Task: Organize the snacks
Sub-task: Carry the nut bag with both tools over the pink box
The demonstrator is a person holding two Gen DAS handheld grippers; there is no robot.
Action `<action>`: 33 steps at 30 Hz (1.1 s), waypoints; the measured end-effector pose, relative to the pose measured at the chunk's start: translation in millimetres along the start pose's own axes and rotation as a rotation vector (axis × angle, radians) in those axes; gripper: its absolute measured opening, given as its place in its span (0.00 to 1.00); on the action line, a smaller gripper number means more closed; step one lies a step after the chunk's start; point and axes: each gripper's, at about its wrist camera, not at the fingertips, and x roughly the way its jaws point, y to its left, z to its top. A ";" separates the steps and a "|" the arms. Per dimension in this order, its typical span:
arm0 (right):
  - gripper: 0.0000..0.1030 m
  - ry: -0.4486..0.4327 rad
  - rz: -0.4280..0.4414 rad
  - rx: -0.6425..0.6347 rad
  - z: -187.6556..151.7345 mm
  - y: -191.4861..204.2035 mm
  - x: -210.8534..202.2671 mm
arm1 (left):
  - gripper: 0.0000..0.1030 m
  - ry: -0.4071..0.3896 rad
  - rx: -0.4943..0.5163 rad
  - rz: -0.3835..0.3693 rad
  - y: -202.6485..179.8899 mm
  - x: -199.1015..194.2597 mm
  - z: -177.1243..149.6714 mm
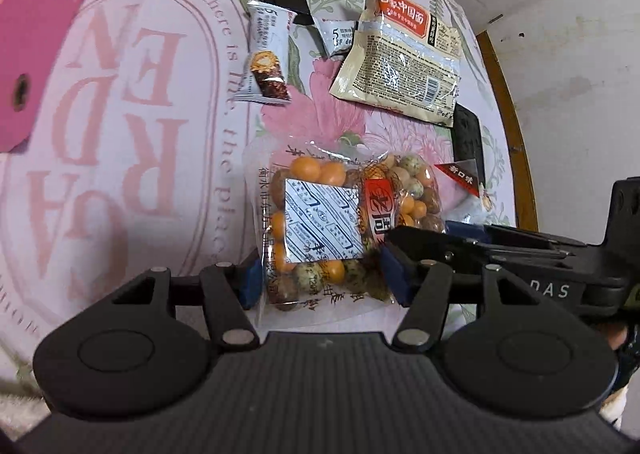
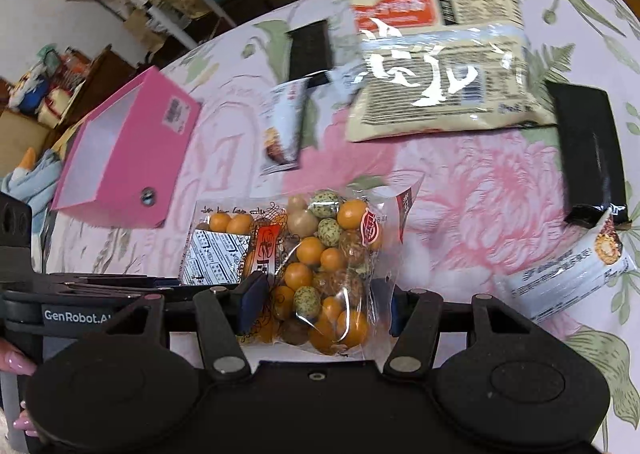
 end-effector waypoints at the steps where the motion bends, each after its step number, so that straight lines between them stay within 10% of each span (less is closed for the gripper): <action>1: 0.61 0.000 0.001 -0.012 -0.8 6.0 -2.4 | 0.57 -0.003 -0.004 -0.004 0.5 -3.8 -1.3; 17: 0.62 0.085 0.044 -0.229 27.0 109.0 -16.7 | 0.57 -0.115 -0.057 0.008 40.2 -106.8 -9.9; 33: 0.61 0.096 0.180 -0.373 122.9 248.4 73.8 | 0.56 -0.284 -0.156 0.121 175.7 -199.3 73.1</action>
